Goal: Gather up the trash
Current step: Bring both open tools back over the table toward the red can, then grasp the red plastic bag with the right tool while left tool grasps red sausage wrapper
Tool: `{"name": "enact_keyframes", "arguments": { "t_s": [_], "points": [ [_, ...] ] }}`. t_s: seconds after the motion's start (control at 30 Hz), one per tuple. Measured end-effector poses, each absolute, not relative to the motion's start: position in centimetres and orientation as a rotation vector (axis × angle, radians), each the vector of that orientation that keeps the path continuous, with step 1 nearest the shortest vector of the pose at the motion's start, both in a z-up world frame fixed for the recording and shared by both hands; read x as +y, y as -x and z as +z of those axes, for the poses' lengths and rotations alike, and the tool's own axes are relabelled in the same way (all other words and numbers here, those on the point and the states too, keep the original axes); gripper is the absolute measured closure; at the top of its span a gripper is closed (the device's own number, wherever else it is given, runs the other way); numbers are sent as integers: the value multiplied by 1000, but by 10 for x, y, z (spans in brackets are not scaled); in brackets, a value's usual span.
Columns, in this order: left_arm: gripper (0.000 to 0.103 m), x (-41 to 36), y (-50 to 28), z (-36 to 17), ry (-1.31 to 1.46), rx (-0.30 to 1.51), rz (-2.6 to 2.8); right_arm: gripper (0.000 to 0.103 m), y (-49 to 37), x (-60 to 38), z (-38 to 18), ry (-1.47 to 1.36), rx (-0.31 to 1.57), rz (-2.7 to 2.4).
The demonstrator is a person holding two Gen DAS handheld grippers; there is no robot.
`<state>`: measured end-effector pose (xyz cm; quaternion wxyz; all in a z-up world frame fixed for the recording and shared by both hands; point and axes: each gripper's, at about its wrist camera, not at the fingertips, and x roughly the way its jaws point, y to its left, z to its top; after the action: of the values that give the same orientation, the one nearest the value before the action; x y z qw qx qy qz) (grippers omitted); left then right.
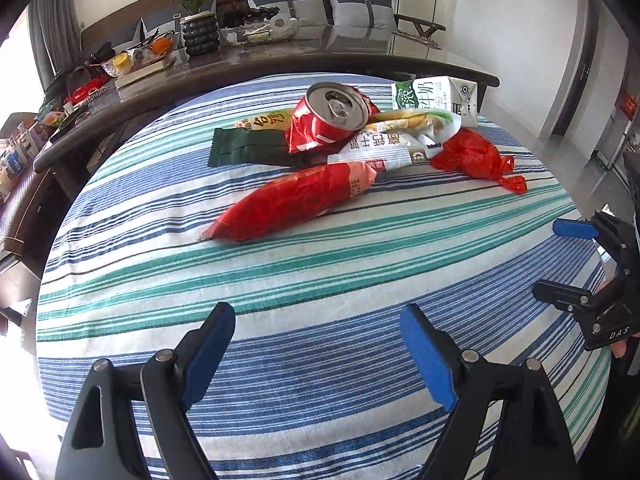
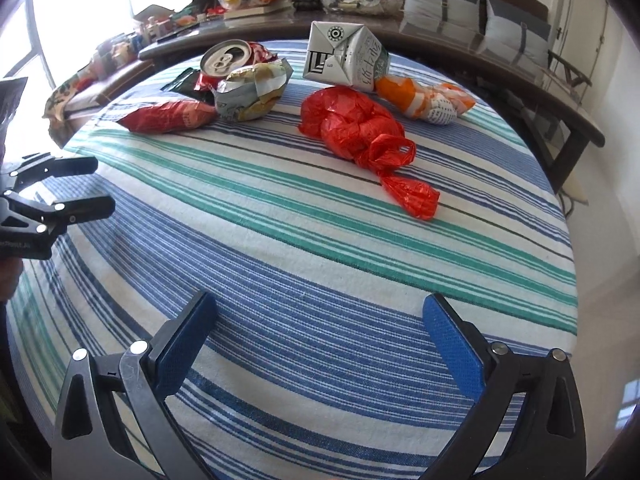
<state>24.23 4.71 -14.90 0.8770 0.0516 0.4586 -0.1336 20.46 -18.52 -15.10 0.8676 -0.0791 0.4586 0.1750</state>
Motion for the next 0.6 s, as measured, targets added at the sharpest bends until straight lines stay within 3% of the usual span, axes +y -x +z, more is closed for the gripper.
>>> {"name": "enact_keyframes", "arguments": {
  "t_s": [0.17, 0.33, 0.47, 0.6],
  "points": [
    [16, 57, -273, -126, -234, 879, -397, 0, -205, -186, -151, 164, 938, 365],
    [16, 46, -299, -141, -404, 878, -473, 0, -206, -185, -151, 161, 931, 364],
    [16, 53, -318, -151, -310, 889, -540, 1, -212, -187, -149, 173, 956, 392],
    [16, 54, -322, -152, -246, 880, -598, 1, -226, -212, -125, 115, 858, 376]
  ]
}}
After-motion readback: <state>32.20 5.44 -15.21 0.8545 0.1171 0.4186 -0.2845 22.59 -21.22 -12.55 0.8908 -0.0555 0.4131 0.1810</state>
